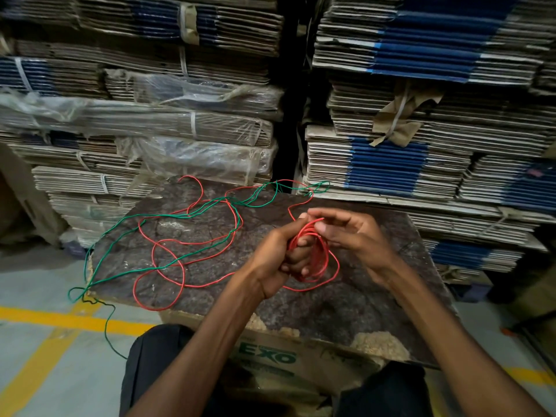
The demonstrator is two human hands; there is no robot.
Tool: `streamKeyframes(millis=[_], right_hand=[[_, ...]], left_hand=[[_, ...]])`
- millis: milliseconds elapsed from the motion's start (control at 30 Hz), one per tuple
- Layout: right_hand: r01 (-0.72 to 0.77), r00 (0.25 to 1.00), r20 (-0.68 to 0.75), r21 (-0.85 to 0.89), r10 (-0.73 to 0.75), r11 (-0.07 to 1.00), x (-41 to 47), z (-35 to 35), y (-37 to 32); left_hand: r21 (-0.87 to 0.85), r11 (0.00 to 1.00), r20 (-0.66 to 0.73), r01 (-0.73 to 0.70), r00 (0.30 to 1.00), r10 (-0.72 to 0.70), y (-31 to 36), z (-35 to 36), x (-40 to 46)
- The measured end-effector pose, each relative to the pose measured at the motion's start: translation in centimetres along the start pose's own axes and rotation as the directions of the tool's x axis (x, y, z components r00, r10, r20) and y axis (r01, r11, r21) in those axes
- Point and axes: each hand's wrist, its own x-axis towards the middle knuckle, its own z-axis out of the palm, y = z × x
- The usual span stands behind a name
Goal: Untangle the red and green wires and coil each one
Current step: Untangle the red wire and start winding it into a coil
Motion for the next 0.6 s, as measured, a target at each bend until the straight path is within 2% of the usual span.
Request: streamKeyframes(millis=[67, 133, 233, 300, 400, 467, 600], right_hand=[[-0.056, 0.998, 0.037, -0.033, 0.058, 0.998, -0.5, 0.0, -0.2], [-0.073, 0.997, 0.015, -0.063, 0.074, 0.995, -0.8, 0.0, -0.1], [-0.049, 0.998, -0.034, -0.034, 0.047, 0.998, -1.4, 0.2, 0.0], [-0.023, 1.0, -0.02, 0.001, 0.023, 1.0, -1.9, 0.5, 0.1], [0.01, 1.0, -0.003, 0.066, -0.01, 0.998, -2.2, 1.1, 0.5], [0.049, 0.998, -0.053, 0.069, -0.045, 0.996, -2.0, 1.3, 0.6], [0.154, 0.97, -0.199, 0.042, -0.143, 0.987, -1.8, 1.7, -0.1]], left_hand=[[-0.039, 0.999, 0.024, 0.009, 1.0, -0.008, 0.2, 0.3, -0.1], [-0.11, 0.994, 0.023, 0.01, 1.0, -0.008, 0.4, 0.4, -0.2], [-0.219, 0.976, -0.016, 0.003, 1.0, -0.007, 0.5, 0.4, -0.1], [-0.232, 0.972, -0.067, -0.02, 0.998, 0.005, 0.2, 0.5, 0.1], [-0.181, 0.981, -0.165, -0.075, 0.985, 0.045, -0.2, 0.9, 0.5], [-0.114, 0.988, -0.249, -0.107, 0.965, 0.075, -0.5, 1.1, 0.9], [0.164, 0.97, -0.445, -0.18, 0.864, 0.236, -1.1, 1.5, 1.2]])
